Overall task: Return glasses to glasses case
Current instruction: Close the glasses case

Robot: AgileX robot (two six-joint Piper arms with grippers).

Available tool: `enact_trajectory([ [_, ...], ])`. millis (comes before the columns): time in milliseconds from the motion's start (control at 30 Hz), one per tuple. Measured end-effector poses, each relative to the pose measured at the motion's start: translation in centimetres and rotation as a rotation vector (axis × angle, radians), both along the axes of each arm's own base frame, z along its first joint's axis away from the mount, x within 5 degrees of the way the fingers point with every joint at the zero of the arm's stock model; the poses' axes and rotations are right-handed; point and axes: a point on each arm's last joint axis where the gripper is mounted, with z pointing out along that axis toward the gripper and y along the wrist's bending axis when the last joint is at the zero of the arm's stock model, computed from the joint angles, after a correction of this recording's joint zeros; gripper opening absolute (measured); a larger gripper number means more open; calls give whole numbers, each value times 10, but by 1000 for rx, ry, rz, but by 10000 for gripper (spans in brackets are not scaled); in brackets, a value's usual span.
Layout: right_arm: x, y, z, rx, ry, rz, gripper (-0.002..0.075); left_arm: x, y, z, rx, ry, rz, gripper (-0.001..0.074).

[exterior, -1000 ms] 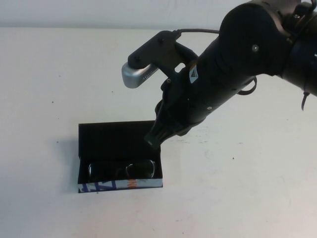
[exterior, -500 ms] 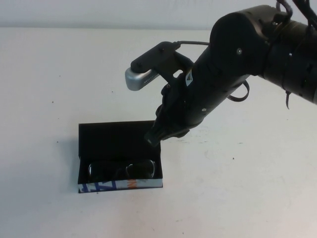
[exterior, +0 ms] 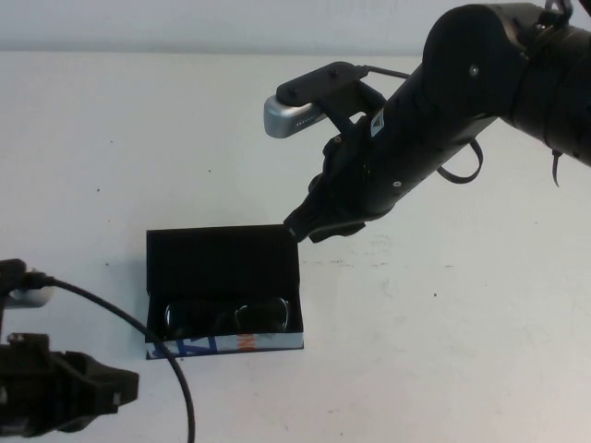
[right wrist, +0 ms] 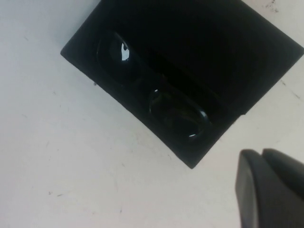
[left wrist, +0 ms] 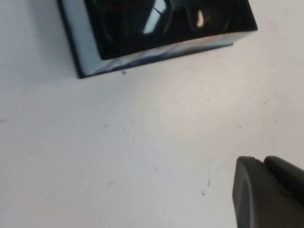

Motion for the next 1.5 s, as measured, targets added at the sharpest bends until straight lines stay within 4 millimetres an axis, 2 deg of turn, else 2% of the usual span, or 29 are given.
enact_trajectory([
  [133,3,2,1,5,-2,1,-11,23,-11,-18,-55,33,-106,0],
  [267,17,9,3,16,0,-3,-11,41,-22,-37,-53,-16,-143,0],
  [500,49,23,-14,-6,39,-4,-11,58,-50,-65,-27,-106,-202,0],
  [800,74,45,-34,17,74,6,-11,74,-53,-91,19,-102,-197,0],
  [1000,89,57,-44,44,74,9,-11,75,-53,-101,47,-91,-224,0],
  [1500,121,85,-88,133,81,-10,-11,78,-54,-100,56,-107,-229,0],
])
